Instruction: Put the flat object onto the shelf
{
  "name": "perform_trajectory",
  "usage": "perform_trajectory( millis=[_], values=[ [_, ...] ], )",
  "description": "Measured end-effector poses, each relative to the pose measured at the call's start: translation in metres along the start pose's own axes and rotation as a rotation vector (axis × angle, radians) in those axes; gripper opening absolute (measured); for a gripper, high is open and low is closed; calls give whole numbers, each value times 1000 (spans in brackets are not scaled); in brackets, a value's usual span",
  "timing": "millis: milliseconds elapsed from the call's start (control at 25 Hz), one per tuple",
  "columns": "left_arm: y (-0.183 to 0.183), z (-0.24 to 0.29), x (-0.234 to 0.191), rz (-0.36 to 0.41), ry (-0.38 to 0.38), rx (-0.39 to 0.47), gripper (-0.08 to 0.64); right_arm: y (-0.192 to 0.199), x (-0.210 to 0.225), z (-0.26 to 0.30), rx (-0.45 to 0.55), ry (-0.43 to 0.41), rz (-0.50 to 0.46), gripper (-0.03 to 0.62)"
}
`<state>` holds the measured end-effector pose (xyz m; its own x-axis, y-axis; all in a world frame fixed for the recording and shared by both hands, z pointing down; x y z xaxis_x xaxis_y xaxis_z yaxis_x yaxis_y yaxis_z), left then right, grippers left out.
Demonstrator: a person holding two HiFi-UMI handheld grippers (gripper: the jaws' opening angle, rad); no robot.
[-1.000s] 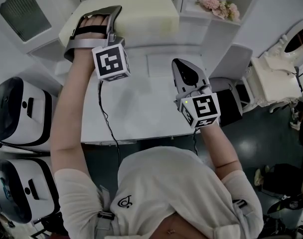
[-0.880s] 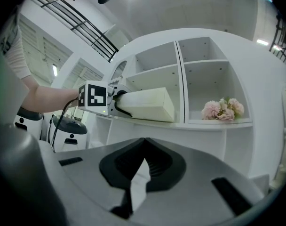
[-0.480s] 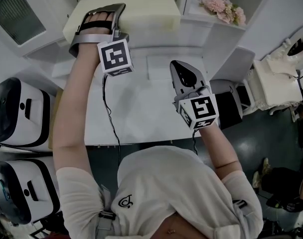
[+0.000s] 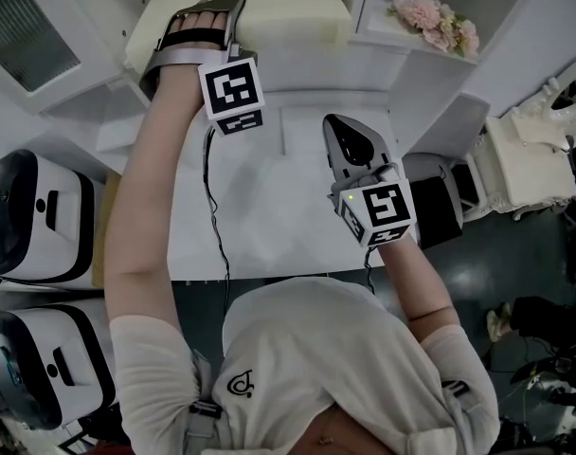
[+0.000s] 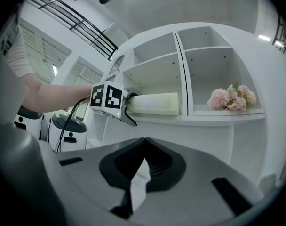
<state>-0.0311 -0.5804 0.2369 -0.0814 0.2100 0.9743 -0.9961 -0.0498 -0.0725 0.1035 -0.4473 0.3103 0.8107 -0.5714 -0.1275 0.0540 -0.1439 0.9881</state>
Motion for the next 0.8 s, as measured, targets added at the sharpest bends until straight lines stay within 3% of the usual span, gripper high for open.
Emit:
perform_trajectory(
  millis=[440, 800],
  values=[
    [6, 30, -2, 12, 0, -46, 531, 12, 8, 13, -27, 4, 2, 8],
    [8, 43, -7, 26, -42, -10, 546, 20, 12, 21, -50, 1, 3, 8]
  ],
)
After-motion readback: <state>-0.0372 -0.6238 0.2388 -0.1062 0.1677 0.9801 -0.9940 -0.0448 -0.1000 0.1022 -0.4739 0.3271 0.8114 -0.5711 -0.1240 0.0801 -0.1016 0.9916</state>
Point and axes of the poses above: the fingertips, and each gripper's own axes: z forward along the fingers, x to its right, y out of its underside, the point moved 1 cm from there along -z, backward along the fingers
